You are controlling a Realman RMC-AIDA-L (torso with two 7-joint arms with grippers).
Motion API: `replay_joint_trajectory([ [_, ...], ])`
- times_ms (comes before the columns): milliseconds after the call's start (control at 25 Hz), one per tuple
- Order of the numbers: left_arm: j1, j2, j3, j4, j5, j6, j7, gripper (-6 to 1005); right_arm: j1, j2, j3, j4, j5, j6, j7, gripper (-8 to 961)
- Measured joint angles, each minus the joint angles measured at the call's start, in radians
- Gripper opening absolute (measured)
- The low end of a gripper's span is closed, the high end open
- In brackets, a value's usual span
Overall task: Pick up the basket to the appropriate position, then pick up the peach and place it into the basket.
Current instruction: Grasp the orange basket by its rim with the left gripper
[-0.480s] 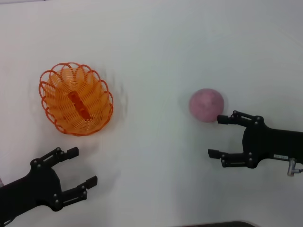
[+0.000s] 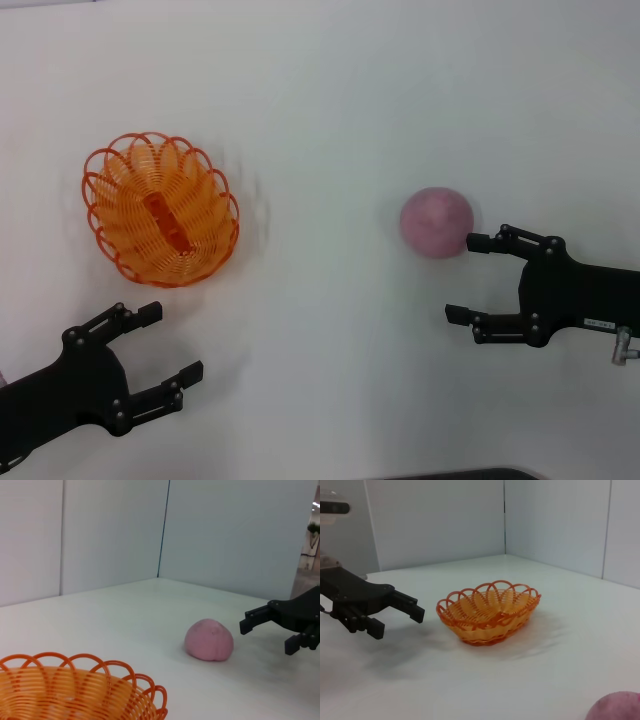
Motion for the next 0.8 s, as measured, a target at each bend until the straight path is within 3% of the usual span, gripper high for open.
replay_joint_trajectory([
  [160,-0.001,0.000,-0.022,-0.001,-0.003,0.014,-0.032,845,0.000,0.000,0.000,0.000,0.000,0.000,0.001,945],
  [360,-0.016,0.009,-0.072,0.037,-0.004,0.044,-0.275,845,0.000,0.000,0.000,0.000,0.000,-0.001,0.007,945],
  [520,-0.030,0.030,-0.087,0.107,0.002,0.053,-0.545,844,0.000,0.000,0.001,0.000,0.000,-0.004,0.010,945],
  [640,-0.039,0.048,-0.092,0.114,0.005,0.082,-0.617,843,0.000,0.000,0.000,-0.001,0.000,-0.006,0.010,945],
  [800,-0.053,0.055,-0.092,0.127,0.011,0.086,-0.675,841,0.002,0.000,0.000,-0.002,0.000,-0.006,0.011,945],
])
